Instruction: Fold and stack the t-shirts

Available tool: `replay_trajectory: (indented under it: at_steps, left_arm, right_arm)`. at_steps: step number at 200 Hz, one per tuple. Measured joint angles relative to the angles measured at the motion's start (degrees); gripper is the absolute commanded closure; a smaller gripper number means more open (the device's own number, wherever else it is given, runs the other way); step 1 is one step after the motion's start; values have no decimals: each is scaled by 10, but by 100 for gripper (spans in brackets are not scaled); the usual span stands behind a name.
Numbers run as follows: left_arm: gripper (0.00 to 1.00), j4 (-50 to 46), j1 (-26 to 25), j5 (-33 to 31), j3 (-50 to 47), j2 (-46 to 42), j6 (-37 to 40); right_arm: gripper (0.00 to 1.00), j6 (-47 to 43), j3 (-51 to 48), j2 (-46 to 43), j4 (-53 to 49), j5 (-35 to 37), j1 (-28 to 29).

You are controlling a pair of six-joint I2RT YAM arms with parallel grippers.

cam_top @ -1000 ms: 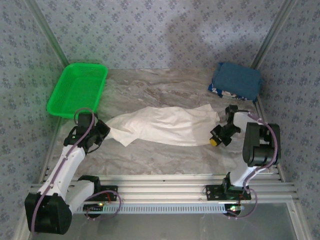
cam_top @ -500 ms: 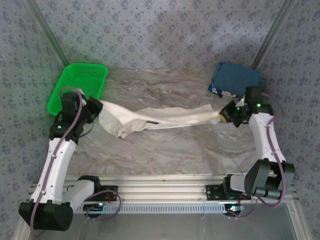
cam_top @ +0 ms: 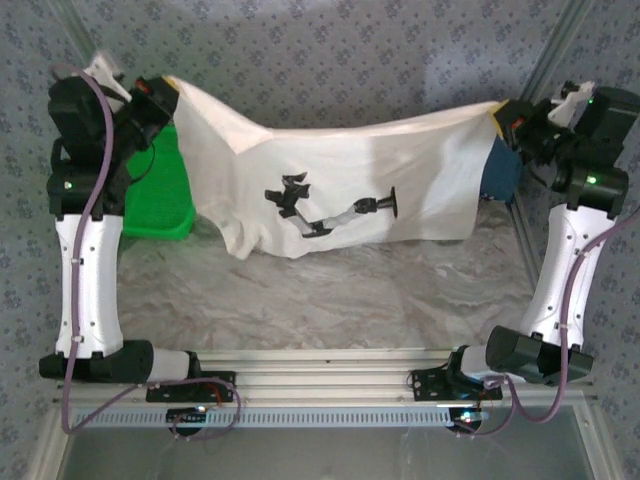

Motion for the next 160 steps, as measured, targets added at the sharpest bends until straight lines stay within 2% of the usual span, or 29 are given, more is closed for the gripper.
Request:
replay_trajectory:
  at_steps: [34,82,121,160]
  left_arm:
    - [100,-12,0,25,131,59,0]
    - [100,-33,0,40,323,183,-1]
    - [100,-12,0,58,497,333,-38]
    - [100,48,5,73,526,433,-103]
  right_arm:
    - [100,53,65,25,44,-22,0]
    - [100,74,122,80,65,-27,7]
    - [100,77,258,207,73,-25,34]
    - [100,101,383,346,99,-25,45]
